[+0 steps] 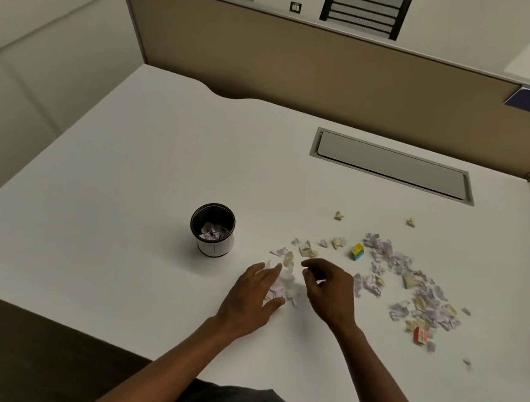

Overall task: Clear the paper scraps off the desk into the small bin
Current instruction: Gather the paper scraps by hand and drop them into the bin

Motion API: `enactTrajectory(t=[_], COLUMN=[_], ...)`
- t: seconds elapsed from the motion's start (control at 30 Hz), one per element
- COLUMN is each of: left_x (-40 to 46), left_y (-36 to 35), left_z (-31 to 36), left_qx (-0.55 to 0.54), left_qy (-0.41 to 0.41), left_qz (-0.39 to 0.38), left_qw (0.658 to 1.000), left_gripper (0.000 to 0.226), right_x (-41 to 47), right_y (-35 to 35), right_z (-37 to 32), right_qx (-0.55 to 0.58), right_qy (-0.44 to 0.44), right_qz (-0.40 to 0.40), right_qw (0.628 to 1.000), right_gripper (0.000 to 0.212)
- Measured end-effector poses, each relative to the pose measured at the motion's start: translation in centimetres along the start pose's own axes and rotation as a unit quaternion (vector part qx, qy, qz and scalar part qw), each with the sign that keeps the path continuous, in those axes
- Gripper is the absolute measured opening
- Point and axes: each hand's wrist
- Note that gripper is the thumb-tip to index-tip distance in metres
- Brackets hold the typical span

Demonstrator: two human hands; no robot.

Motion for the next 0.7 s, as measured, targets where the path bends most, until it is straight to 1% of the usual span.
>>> enactTrajectory(t=[0.07,0.13,0.2,0.3,0.37,0.43,0.57,0.63,0.7], left_x=[-0.3,-0.4,-0.3,-0.2,-0.2,-0.1,0.1,0.3,0.8], left_y=[-0.2,0.1,0.5,1.1,1.2,1.5,2.4,2.3,2.5], left_z=[0.2,0.4,0.5,0.3,0.0,-0.2,-1.4,-1.8,-1.8], left_qx=[-0.018,-0.036,-0.061,-0.073,-0.061,-0.054,-0.058,-0.051,-0.026], left_qy=[-0.008,-0.01,0.009,0.03,0.024,0.022,0.028,0.025,0.022], left_qz=[0.005,0.016,0.033,0.056,0.057,0.047,0.006,-0.035,-0.06], left_qw=[1.0,0.999,0.998,0.995,0.996,0.997,0.998,0.998,0.998], left_gripper=[0.071,0.07,0.069,0.067,0.067,0.07,0.087,0.1,0.109], right_x=[1.2,2.3,3.3,3.7,3.6,3.1,1.8,0.7,-0.1], right_y=[-0.3,-0.6,-0.9,-1.4,-1.7,-1.7,-1.3,-0.9,-0.3], right_z=[-0.6,-1.4,-2.1,-2.6,-2.3,-1.8,-1.0,-0.1,0.5], right_qx=[-0.013,-0.055,-0.117,-0.202,-0.252,-0.268,-0.247,-0.218,-0.183], right_qy=[0.021,0.038,0.061,0.086,0.101,0.107,0.137,0.134,0.116], right_qz=[0.002,-0.023,-0.09,-0.195,-0.224,-0.211,-0.195,-0.186,-0.144], right_qw=[1.0,0.997,0.987,0.956,0.936,0.934,0.939,0.949,0.966], right_gripper=[0.019,0.028,0.04,0.057,0.06,0.055,0.047,0.045,0.045])
Point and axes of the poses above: each hand's wrist, its own x-axis towards the middle knuckle, its own y-axis out of the back of the hand, z = x × y, and after that the axes turned 6 degrees about -y, right-handed
